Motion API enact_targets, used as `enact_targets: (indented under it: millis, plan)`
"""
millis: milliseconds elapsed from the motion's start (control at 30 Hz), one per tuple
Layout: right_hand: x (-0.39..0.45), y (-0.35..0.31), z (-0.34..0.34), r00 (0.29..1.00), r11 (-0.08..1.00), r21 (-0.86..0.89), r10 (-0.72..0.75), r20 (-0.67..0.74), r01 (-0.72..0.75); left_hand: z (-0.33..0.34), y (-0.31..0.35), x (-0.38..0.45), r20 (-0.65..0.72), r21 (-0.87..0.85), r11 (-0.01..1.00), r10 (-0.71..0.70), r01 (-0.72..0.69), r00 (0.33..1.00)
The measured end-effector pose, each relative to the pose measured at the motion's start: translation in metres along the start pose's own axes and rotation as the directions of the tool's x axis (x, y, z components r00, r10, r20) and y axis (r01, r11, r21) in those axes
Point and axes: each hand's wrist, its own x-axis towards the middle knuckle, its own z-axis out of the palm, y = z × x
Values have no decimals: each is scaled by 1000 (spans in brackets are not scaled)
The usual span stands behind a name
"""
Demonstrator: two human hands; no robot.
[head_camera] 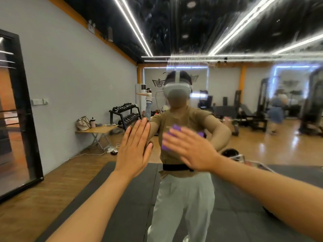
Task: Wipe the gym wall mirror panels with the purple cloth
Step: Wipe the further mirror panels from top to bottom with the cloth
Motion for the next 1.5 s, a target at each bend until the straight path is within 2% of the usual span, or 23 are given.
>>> enact_targets:
  millis: [100,267,333,433,567,667,833,1033,1167,1233,1367,1500]
  plan:
    - [-45,-42,22,986,991,-59,-111,126,120,0,5,-3,4,1,999,-33,33,999]
    - [-47,-35,23,973,975,-92,-191,127,204,0,8,-19,42,44,999,-28,26,999]
    - [-29,-16,12,989,989,-80,-115,91,122,2,9,-24,58,54,998,-37,34,998]
    - [11,25,-12,995,995,-58,77,-56,-80,3,11,-26,64,63,997,-53,49,997]
    - [48,63,-34,944,963,9,264,-199,-268,2,14,-26,70,72,995,-79,74,994]
    - [47,54,-26,903,944,58,328,-277,-325,3,19,-28,66,74,991,-112,108,991]
    - [7,2,6,945,974,34,224,-237,-222,8,20,-38,71,81,990,-122,116,990]
    - [-59,-81,53,999,997,-72,8,-36,-11,18,25,-44,29,93,984,-155,152,987]
    - [-87,-115,74,1000,994,-106,24,7,-23,31,31,-64,-2,78,987,-142,142,990]
    - [-87,-116,74,999,994,-104,39,-12,-40,38,33,-79,-25,65,989,-129,131,991]
    - [-73,-85,59,999,992,-120,-51,-18,48,51,33,-99,-45,55,994,-90,92,995]
    - [-35,-32,38,988,992,-97,70,-138,-84,66,28,-102,-95,42,996,-78,82,992]
